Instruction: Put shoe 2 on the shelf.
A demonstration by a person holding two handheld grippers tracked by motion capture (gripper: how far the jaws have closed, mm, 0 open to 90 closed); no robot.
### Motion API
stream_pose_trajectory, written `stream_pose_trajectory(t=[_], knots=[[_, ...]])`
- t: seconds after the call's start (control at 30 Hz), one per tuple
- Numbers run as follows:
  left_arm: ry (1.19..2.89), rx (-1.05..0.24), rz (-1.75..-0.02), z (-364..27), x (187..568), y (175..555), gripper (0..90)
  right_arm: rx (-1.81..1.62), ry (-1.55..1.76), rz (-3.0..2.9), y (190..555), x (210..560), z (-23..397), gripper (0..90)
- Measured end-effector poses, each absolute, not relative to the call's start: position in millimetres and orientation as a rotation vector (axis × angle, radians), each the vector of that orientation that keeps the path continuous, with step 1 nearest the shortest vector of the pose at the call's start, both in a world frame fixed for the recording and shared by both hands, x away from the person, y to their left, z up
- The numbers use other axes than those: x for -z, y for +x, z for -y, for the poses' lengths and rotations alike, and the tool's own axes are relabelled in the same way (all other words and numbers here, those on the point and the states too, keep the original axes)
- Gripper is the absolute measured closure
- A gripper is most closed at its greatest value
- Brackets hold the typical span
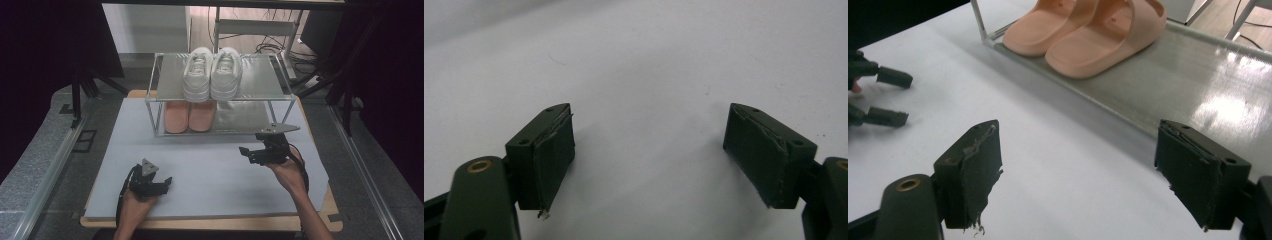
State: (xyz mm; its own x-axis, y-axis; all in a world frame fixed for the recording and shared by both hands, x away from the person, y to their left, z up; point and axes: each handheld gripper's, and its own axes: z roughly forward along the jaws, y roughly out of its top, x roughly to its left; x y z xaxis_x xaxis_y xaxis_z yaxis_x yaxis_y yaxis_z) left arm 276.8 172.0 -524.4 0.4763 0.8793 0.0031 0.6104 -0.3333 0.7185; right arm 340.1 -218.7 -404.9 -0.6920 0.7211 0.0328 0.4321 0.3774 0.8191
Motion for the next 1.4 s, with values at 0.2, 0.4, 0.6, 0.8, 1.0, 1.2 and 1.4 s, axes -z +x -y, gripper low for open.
stream_pose_trajectory(t=[0.2, 0.4, 0.6, 0.8, 1.0, 1.2, 1.4], knots=[[2.065, -0.526, -1.228, -171.9, 524.4, 276.7, 20.3, -1.212, 1.027, -2.321, 332.7, 416.0, 229.5, 16.6], [2.07, -0.527, -1.227, -171.8, 524.2, 276.4, 20.3, -1.205, 1.032, -2.328, 324.9, 426.0, 238.9, 15.0], [2.077, -0.53, -1.225, -172.0, 524.0, 276.2, 20.4, -1.182, 1.035, -2.352, 317.9, 439.9, 245.1, 14.0], [2.076, -0.533, -1.224, -171.7, 524.0, 276.0, 20.3, -1.177, 1.047, -2.383, 311.3, 452.7, 247.8, 13.8], [2.076, -0.538, -1.224, -171.4, 524.0, 275.7, 20.3, -1.146, 1.046, -2.402, 303.9, 466.9, 249.7, 13.7], [2.076, -0.54, -1.223, -171.3, 524.0, 275.6, 20.3, -1.12, 1.051, -2.419, 298.5, 482.7, 252.3, 13.5], [2.079, -0.545, -1.22, -171.2, 524.0, 275.4, 20.3, -1.105, 1.07, -2.433, 294.0, 498.5, 253.4, 13.5]])
